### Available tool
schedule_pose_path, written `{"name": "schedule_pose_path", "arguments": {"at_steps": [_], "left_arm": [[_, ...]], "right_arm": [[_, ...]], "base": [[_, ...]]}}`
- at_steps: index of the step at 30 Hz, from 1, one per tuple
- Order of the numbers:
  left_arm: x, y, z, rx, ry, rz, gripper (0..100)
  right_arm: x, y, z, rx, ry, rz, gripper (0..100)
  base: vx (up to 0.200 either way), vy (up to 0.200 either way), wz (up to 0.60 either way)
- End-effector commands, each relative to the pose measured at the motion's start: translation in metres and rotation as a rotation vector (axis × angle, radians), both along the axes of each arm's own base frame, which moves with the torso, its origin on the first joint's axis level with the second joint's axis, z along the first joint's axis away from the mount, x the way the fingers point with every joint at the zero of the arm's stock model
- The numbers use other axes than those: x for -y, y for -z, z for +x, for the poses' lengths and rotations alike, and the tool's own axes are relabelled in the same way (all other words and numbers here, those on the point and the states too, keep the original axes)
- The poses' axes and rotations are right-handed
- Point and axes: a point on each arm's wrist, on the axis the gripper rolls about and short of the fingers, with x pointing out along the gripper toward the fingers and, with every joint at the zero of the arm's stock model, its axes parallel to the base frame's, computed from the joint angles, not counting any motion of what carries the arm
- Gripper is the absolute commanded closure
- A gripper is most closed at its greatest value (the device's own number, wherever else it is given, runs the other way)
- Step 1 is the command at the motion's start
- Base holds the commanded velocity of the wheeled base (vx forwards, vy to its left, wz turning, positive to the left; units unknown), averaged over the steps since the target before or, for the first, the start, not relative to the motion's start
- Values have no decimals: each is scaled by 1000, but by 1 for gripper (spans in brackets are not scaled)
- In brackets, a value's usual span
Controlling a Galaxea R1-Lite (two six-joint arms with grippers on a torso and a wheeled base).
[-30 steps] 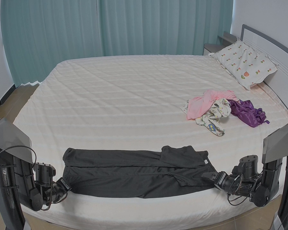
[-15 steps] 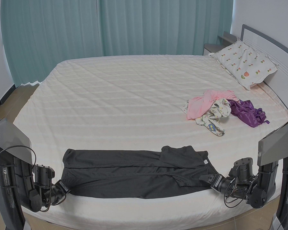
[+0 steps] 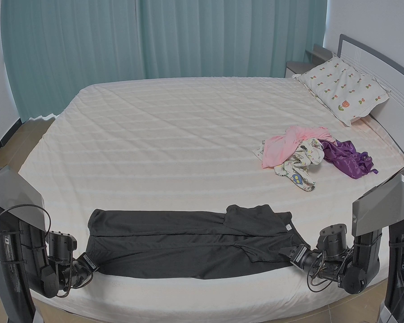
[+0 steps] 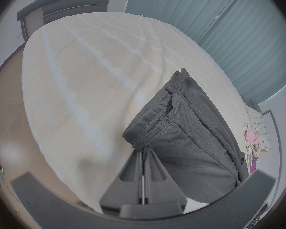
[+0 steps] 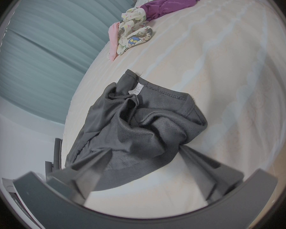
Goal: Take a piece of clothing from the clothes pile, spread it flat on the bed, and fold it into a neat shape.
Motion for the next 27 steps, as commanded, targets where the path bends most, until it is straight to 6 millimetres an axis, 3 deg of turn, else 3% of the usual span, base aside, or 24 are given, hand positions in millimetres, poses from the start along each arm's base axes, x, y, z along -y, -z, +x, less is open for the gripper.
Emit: {"name": "schedule_pose_path", "arguments": {"at_steps": [1, 16, 27], "left_arm": [[0, 0, 0, -1, -1, 0, 100], [-1, -3, -8, -17, -3, 28, 100], [-1, -1, -17, -63, 37, 62, 100]], "right_arm": [[-2, -2, 1, 16, 10, 4, 100], [4, -9, -21, 36, 18, -25, 100], [6, -10, -23, 29, 8, -28, 100]], "base": [[0, 0, 0], [0, 0, 0], [0, 0, 0]]}}
